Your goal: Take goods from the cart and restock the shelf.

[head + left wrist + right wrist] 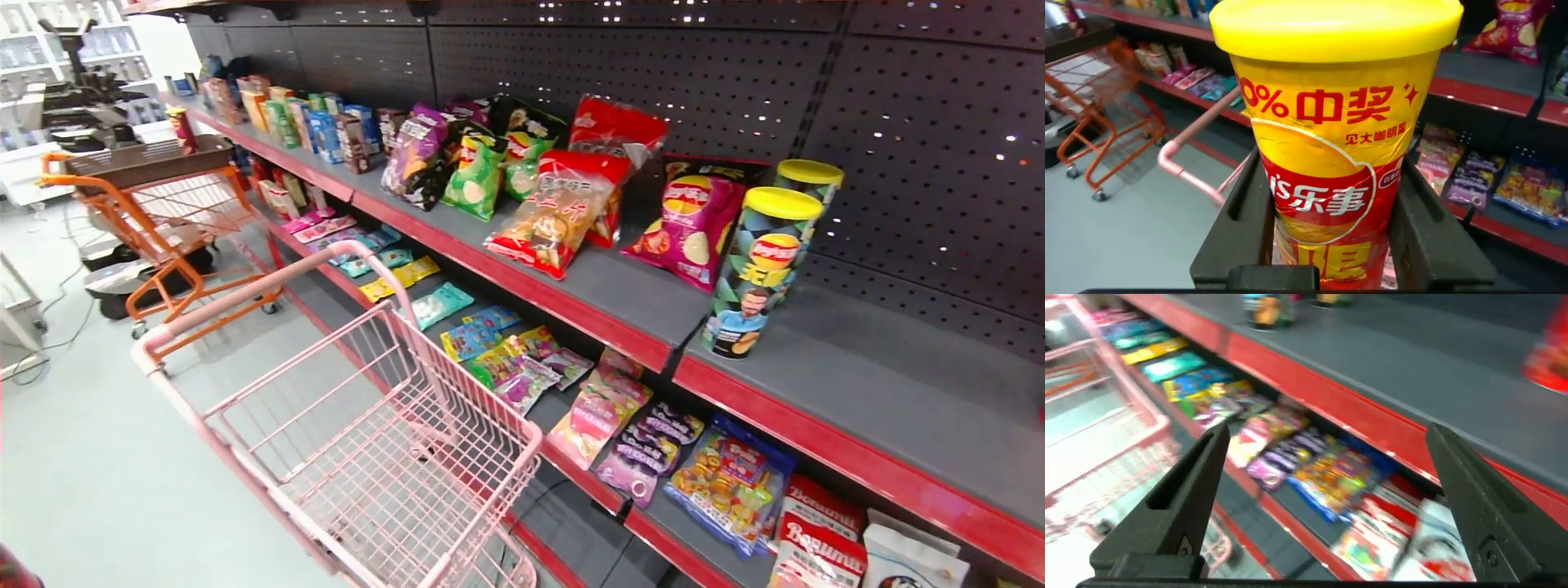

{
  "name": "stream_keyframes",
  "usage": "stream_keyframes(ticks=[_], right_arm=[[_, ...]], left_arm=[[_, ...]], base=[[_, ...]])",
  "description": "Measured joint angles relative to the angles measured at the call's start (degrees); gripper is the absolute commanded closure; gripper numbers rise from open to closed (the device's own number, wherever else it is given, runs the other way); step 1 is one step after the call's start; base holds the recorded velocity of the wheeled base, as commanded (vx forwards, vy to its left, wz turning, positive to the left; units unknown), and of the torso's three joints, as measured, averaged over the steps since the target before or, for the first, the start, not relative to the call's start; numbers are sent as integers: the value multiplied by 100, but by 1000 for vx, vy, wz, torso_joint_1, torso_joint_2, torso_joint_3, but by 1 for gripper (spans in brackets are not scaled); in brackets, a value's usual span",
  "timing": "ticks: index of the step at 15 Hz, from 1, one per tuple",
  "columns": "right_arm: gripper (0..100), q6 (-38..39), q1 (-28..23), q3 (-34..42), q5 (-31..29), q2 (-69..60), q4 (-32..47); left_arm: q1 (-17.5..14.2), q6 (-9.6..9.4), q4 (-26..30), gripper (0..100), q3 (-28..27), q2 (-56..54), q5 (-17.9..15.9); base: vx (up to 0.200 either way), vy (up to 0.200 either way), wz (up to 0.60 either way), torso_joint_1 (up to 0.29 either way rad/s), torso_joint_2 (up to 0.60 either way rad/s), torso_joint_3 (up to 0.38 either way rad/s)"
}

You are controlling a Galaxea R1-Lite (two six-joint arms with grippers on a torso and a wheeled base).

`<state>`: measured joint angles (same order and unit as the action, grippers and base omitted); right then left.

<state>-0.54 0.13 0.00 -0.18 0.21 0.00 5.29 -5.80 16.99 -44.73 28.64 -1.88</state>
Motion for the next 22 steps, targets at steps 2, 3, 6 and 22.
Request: stream_keyframes(ticks=[2,3,6,22], right_arm=[[0,2,0,0,0,0,0],[0,2,0,0,-2,0,0],[0,2,0,0,0,0,2],[0,-6,0,0,0,0,0]], left_arm=[[-2,1,-6,100,0,-17,43],[0,-2,-2,100,5,-26,43],[5,-18,0,100,7,-35,27],[38,-213,44,100,234,-455,-244]], base=[[0,0,-600,2,7,2],[0,0,-600,-2,2,2],[0,0,-600,5,4,4],[0,0,-375,2,2,1]])
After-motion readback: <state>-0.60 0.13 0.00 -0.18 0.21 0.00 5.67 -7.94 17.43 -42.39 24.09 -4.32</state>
